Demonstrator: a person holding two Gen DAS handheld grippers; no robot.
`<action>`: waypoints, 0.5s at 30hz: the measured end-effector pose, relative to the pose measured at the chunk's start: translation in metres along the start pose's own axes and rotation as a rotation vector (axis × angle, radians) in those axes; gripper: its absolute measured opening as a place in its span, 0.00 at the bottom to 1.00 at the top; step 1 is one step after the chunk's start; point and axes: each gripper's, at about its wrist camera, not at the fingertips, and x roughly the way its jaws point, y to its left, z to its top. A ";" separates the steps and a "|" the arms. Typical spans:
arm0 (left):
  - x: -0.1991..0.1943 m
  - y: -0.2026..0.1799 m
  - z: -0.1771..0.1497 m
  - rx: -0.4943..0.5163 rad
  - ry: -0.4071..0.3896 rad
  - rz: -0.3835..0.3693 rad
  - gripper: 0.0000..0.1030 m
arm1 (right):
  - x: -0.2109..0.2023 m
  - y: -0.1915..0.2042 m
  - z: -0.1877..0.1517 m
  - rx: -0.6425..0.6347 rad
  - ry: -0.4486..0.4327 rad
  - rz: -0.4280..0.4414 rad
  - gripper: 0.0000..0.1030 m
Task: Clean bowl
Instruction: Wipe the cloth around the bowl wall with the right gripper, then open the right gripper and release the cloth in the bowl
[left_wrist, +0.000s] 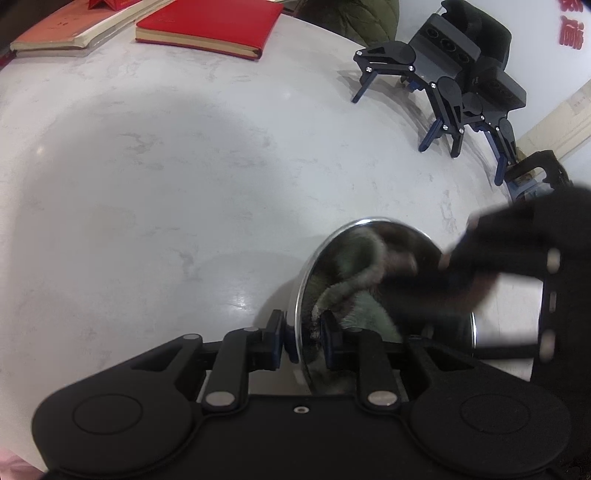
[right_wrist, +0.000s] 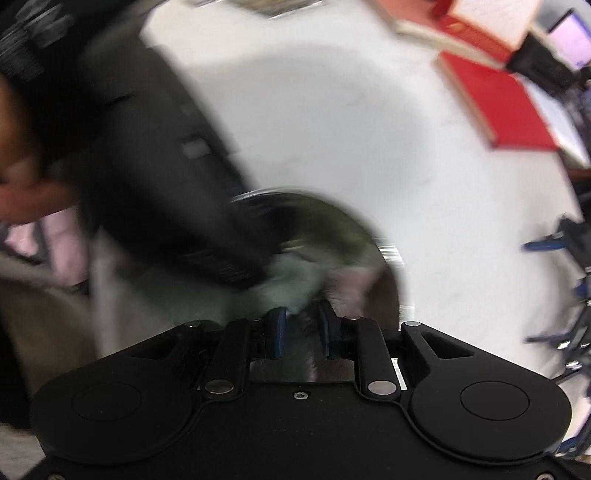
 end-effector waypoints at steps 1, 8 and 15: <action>0.001 0.000 0.000 -0.003 -0.001 -0.002 0.19 | -0.001 -0.003 -0.001 0.011 0.004 0.010 0.16; 0.002 -0.002 -0.001 -0.012 -0.006 -0.008 0.19 | 0.003 0.018 -0.005 -0.059 0.041 0.087 0.17; 0.000 0.002 -0.002 -0.025 -0.003 0.004 0.22 | 0.014 0.003 0.005 -0.036 -0.014 0.018 0.19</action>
